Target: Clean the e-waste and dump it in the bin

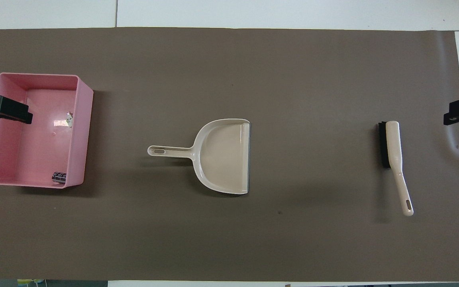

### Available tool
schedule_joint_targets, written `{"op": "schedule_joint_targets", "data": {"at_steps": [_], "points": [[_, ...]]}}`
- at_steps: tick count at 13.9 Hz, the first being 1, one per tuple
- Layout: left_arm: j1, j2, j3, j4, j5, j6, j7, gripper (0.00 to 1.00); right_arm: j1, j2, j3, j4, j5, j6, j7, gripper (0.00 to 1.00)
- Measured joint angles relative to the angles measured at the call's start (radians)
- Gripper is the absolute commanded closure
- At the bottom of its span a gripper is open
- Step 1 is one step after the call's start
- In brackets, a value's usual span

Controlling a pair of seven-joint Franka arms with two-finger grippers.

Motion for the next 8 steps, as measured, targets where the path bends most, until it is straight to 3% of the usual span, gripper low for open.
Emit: {"op": "schedule_joint_targets", "data": {"at_steps": [4,8], "points": [[0.014,-0.006,0.0,0.012,-0.008,-0.042,-0.018,0.0,0.0,0.0,0.0,0.0,0.0,0.0,0.0,0.0],[0.013,-0.035,-0.005,-0.054,-0.022,-0.033,-0.042,0.0,0.0,0.0,0.0,0.0,0.0,0.0,0.0,0.0]]}}
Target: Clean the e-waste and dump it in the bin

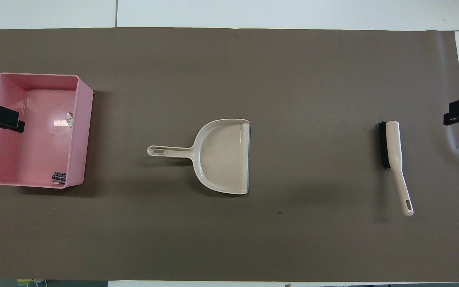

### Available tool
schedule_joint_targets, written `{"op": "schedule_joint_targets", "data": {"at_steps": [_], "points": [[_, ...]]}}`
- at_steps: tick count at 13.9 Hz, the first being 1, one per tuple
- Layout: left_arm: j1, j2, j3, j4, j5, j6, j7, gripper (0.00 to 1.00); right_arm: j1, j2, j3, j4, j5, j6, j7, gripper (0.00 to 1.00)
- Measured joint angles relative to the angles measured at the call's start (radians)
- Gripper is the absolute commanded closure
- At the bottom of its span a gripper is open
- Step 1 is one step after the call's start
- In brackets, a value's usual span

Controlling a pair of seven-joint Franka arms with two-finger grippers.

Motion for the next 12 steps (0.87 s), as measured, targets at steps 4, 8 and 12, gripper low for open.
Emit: {"op": "schedule_joint_targets", "data": {"at_steps": [4,8,12], "points": [[-0.001,-0.028,-0.004,-0.06,-0.001,0.051,-0.012,0.0,0.0,0.0,0.0,0.0,0.0,0.0,0.0,0.0],[0.0,-0.031,-0.004,-0.057,-0.001,0.063,-0.012,0.0,0.0,0.0,0.0,0.0,0.0,0.0,0.0,0.0],[0.0,-0.031,-0.004,-0.046,0.0,0.072,-0.012,0.0,0.009,0.0,0.005,0.0,0.0,0.0,0.0,0.0]]}}
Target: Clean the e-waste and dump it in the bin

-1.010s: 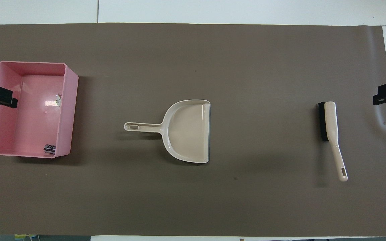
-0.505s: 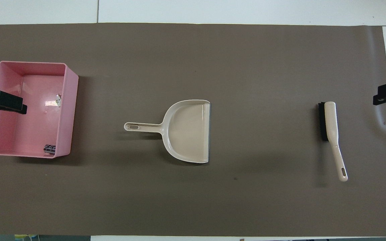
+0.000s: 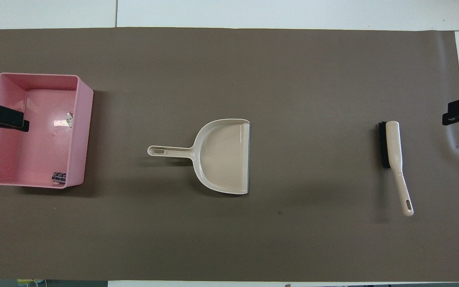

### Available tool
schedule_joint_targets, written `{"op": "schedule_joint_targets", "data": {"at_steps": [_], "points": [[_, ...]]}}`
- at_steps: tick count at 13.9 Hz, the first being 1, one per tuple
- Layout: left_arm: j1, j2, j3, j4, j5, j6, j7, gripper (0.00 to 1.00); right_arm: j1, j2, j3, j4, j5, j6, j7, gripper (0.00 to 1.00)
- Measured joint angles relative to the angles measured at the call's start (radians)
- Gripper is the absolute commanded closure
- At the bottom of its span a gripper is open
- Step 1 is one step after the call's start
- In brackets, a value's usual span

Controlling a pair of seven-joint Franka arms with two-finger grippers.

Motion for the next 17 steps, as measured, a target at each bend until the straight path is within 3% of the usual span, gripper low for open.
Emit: {"op": "schedule_joint_targets", "data": {"at_steps": [17], "points": [[0.0,0.0,-0.001,0.001,0.015,-0.007,0.004,0.0,0.004,0.0,0.001,0.0,-0.001,0.01,-0.019,0.0]]}}
